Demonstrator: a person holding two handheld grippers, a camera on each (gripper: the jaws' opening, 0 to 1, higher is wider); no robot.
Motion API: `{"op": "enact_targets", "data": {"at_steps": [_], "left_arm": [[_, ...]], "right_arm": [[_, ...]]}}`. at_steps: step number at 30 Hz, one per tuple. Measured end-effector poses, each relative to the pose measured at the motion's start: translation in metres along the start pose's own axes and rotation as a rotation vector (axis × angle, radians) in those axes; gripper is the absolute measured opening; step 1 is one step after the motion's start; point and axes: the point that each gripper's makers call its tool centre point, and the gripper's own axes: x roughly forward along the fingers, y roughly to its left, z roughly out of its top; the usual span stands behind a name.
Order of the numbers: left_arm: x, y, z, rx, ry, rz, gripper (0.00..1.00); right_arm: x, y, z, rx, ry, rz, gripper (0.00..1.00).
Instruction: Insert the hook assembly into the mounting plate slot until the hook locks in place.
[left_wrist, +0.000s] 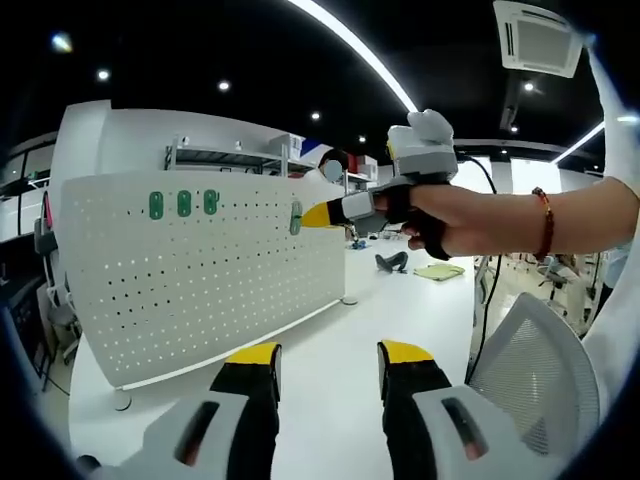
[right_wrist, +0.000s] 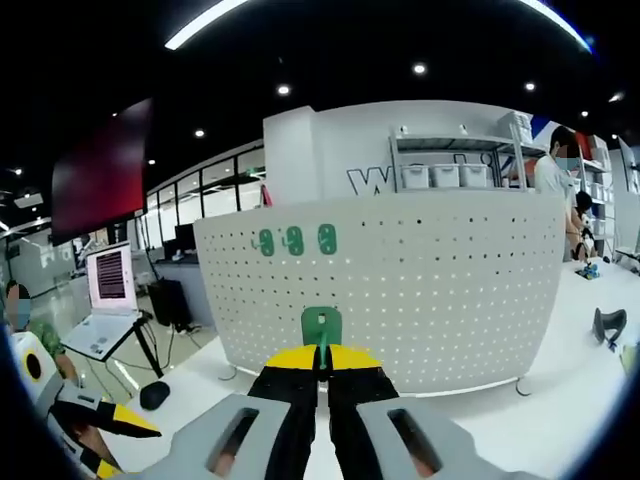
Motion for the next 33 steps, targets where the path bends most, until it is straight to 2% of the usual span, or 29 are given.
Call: {"op": "enact_targets", "data": {"at_steps": [6,8,12,17,23,27,33], "left_arm": [[-0.003,-0.006,-0.002,0.016,0.01,-0.005,0.51],[-0.004,-0.007,-0.003,0.024,0.016,-0.003,0.55],[-0.006,-0.006,-0.004,0.021,0.02,0.004,0.58],[-0.007,-0.004,-0.002,-0.049,0.005,0.006,0.62],[-0.006,-0.002,-0.001,-0.055,0.001,0.022,0.7],[-0.006,-0.001,-0.003,-0.057,0.011,0.025,0.73],[-0.005,-0.004,-0.002,-0.066,0.002,0.025,0.72]], "right_arm": [[0.005,-0.002,0.008,-0.012,-0.011,-0.012,0.01],[0.005,-0.006,0.008,-0.002,-0.015,-0.04,0.01],[0.008,-0.007,0.009,0.0,-0.009,-0.043,0.01],[0.014,-0.009,0.014,0.002,-0.012,-0.054,0.01],[0.026,-0.009,0.024,-0.01,-0.025,-0.048,0.01],[0.03,-0.011,0.03,-0.016,-0.033,-0.053,0.01],[0.035,-0.013,0.038,-0.018,-0.038,-0.054,0.01]]}}
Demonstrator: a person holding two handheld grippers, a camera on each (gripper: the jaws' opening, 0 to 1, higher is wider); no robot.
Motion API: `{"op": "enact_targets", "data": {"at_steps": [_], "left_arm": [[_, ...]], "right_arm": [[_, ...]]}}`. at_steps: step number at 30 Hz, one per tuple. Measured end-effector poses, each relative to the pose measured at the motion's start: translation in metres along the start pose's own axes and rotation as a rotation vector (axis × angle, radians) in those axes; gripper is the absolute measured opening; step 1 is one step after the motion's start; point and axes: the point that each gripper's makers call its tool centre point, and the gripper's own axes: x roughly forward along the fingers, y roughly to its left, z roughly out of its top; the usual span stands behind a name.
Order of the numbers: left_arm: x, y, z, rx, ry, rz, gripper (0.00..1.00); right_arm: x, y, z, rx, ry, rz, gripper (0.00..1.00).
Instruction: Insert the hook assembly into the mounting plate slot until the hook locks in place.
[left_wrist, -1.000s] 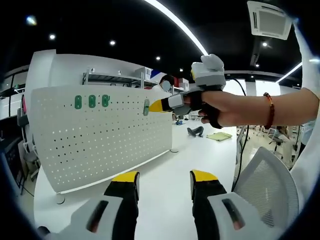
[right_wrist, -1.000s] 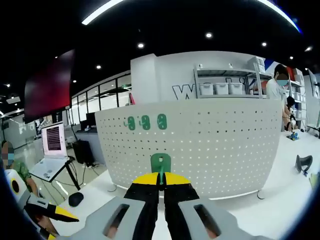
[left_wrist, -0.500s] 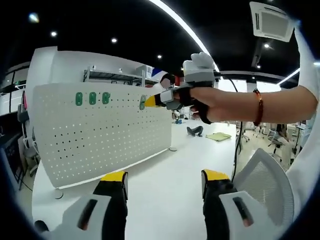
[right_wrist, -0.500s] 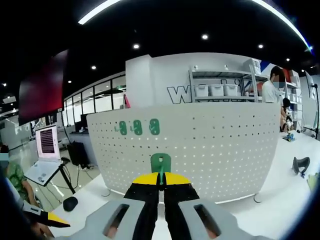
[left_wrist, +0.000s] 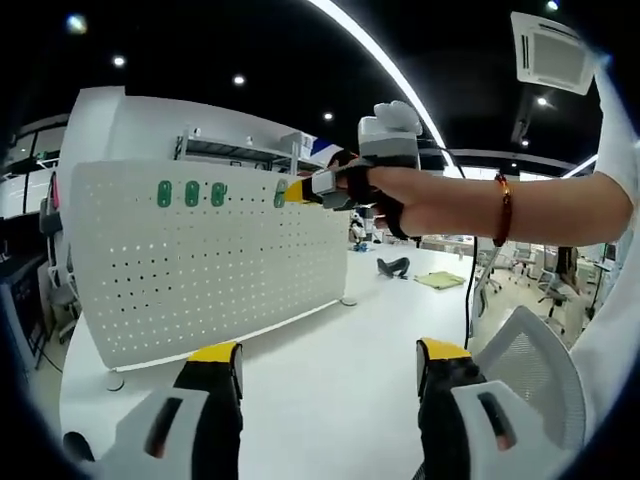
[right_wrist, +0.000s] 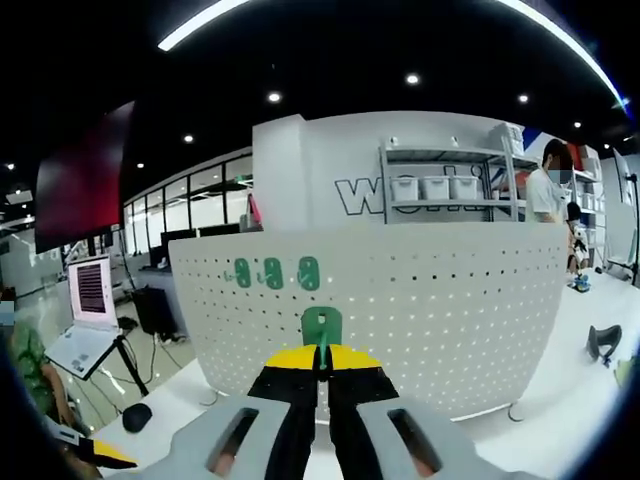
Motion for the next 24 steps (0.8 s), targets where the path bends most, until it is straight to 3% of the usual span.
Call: {"op": "enact_targets", "data": {"at_steps": [13,24], "left_arm": [[0.0,-0.001,-0.001,0.006,0.003,0.008,0.72],[-0.002,0.003,-0.009,0.009,0.028,0.009,0.73]], "right_arm": [[0.017,-0.008,0.024,0.022,-0.023,-0.029,0.01],[0.033,-0.014,0.024,0.027,-0.01,-0.042,0.01]]}}
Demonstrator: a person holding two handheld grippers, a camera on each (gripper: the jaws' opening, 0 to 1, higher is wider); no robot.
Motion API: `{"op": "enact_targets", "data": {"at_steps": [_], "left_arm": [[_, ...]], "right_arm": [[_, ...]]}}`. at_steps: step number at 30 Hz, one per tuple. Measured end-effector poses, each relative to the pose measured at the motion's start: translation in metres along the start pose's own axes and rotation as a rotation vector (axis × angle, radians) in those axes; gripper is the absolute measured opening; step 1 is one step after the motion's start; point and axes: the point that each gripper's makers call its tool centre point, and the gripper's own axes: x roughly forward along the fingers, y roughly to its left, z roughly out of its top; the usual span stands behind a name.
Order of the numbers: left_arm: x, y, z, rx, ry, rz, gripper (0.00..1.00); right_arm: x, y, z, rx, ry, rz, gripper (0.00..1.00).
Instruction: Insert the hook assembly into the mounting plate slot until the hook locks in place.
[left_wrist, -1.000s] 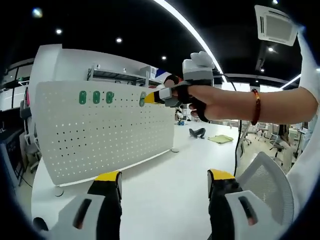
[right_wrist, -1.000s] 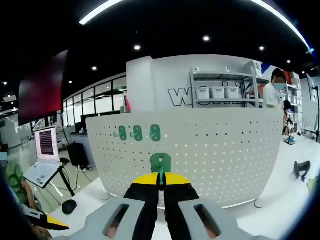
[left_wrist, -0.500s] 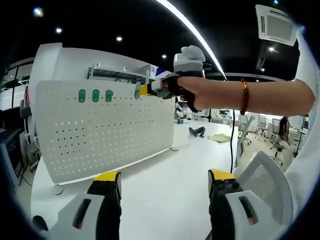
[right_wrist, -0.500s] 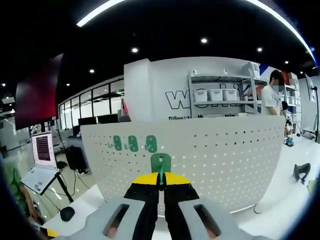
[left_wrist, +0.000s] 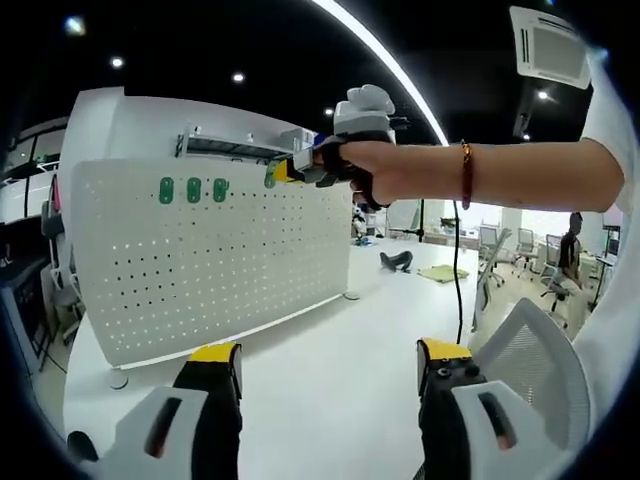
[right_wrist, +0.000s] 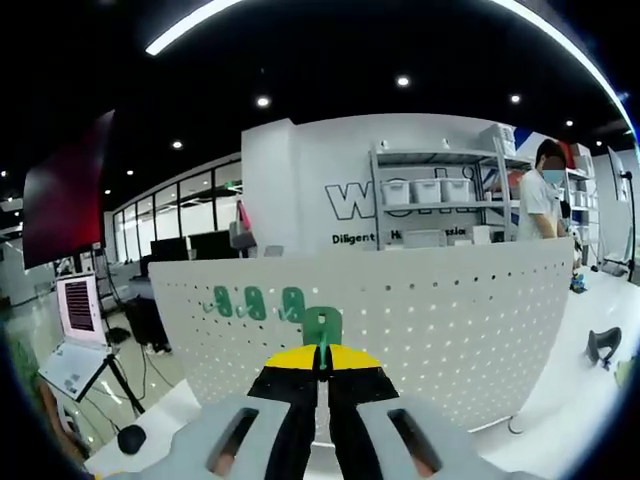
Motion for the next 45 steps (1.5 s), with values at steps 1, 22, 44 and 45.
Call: {"op": "enact_targets", "data": {"at_steps": [1,22,44,45], "left_arm": [[0.0,0.0,-0.001,-0.001,0.002,0.0,0.73],[0.007,0.013,-0.003,-0.021,-0.003,-0.002,0.73],[0.006,0.012,-0.008,-0.027,0.01,-0.026,0.72],[0.006,0.013,-0.008,-0.03,0.009,-0.026,0.72]], "right_arm": [[0.001,0.0,0.0,-0.011,0.003,0.0,0.01],[0.034,-0.004,0.001,-0.025,0.027,-0.003,0.01],[0.061,-0.011,0.002,-0.019,0.044,-0.029,0.01],[0.062,-0.011,0.002,-0.019,0.047,-0.03,0.01]]}}
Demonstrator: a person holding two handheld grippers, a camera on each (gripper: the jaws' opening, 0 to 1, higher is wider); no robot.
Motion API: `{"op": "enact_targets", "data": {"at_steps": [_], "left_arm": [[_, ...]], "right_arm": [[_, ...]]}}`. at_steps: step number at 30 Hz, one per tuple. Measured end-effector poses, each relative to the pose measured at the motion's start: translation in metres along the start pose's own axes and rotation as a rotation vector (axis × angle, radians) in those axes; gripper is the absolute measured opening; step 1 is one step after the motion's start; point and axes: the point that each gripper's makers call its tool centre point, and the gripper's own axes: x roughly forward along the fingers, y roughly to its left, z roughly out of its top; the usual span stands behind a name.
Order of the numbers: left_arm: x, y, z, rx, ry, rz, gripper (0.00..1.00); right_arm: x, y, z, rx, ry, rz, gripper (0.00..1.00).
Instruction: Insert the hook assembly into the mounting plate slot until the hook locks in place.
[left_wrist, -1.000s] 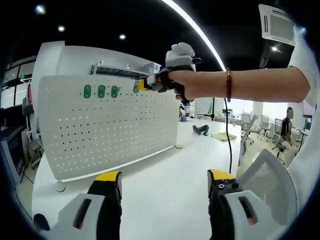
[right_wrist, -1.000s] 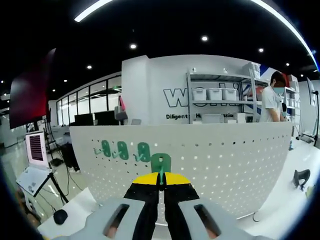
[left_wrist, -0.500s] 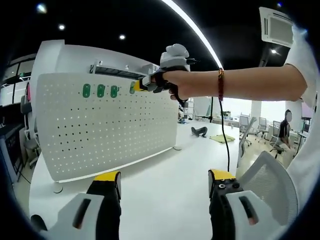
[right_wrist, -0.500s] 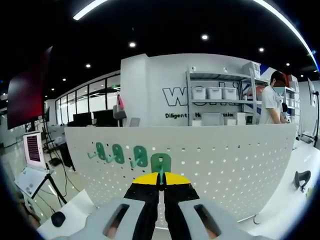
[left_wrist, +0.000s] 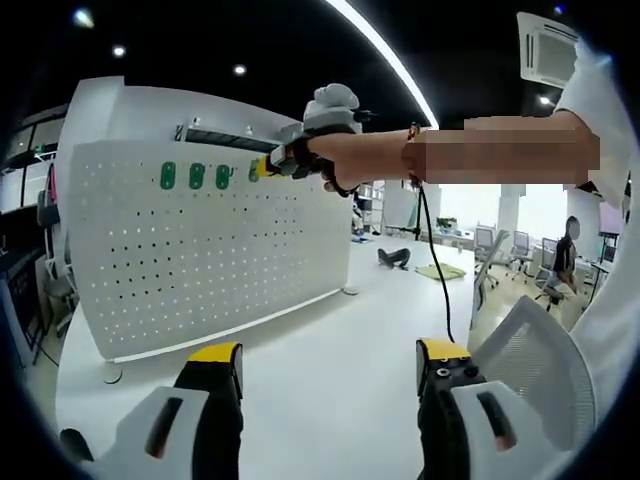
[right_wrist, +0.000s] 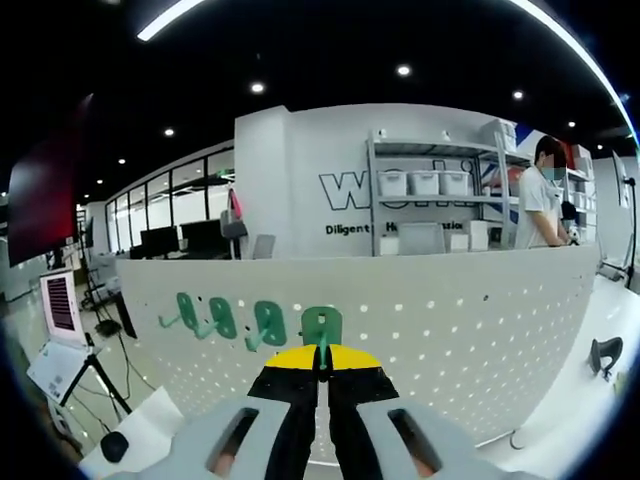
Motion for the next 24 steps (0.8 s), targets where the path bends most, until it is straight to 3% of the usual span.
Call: {"op": "enact_targets", "data": {"at_steps": [24], "left_arm": [[-0.001,0.015,-0.005,-0.043,-0.004,-0.006,0.71]], "right_arm": [[0.023,-0.006,0.0,0.014,0.028,-0.017,0.01]]}}
